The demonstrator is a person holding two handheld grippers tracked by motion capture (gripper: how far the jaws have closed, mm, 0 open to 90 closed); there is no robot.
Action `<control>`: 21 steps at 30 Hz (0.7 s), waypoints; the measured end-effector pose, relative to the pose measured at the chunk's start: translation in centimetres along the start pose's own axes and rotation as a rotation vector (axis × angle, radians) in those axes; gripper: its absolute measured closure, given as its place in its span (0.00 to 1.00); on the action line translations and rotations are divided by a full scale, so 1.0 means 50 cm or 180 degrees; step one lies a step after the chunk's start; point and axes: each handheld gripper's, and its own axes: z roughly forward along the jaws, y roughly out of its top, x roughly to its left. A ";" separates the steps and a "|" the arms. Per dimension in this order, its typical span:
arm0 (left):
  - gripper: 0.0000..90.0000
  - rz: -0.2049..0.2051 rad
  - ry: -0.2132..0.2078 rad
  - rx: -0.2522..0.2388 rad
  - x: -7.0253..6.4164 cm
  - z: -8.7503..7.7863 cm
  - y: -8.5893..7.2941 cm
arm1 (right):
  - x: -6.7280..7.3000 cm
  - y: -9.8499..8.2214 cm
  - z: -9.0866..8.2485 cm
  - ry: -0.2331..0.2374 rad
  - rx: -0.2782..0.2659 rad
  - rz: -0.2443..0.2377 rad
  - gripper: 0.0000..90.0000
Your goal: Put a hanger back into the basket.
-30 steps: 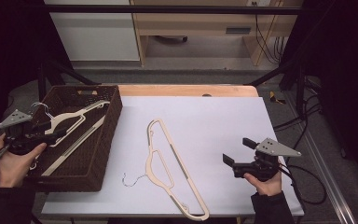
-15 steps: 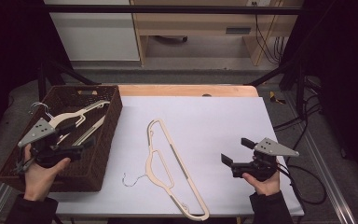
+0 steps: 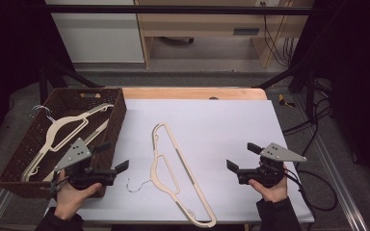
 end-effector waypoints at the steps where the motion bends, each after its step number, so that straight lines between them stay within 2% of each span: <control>1: 0.12 0.0000 -0.0039 0.0018 -0.004 0.005 -0.002 | 0.001 0.000 0.001 -0.0006 0.0002 0.0000 0.05; 4: 0.11 -0.0001 -0.0132 0.0107 -0.011 0.022 -0.012 | 0.002 0.001 0.002 0.0009 0.0017 -0.0008 0.05; 10: 0.12 -0.0037 -0.0198 0.0281 -0.017 0.052 -0.040 | 0.007 -0.001 0.008 0.0025 0.0030 -0.0008 0.05; 12: 0.12 -0.0042 -0.0269 0.0350 -0.020 0.061 -0.047 | 0.009 -0.002 0.009 0.0045 0.0037 -0.0036 0.05; 16: 0.13 -0.0010 -0.0300 0.0474 -0.029 0.077 -0.059 | 0.015 0.000 0.011 0.0065 0.0034 -0.0046 0.05; 21: 0.18 0.0089 -0.0314 0.0710 -0.035 0.104 -0.083 | 0.020 -0.003 0.013 0.0090 0.0044 -0.0038 0.05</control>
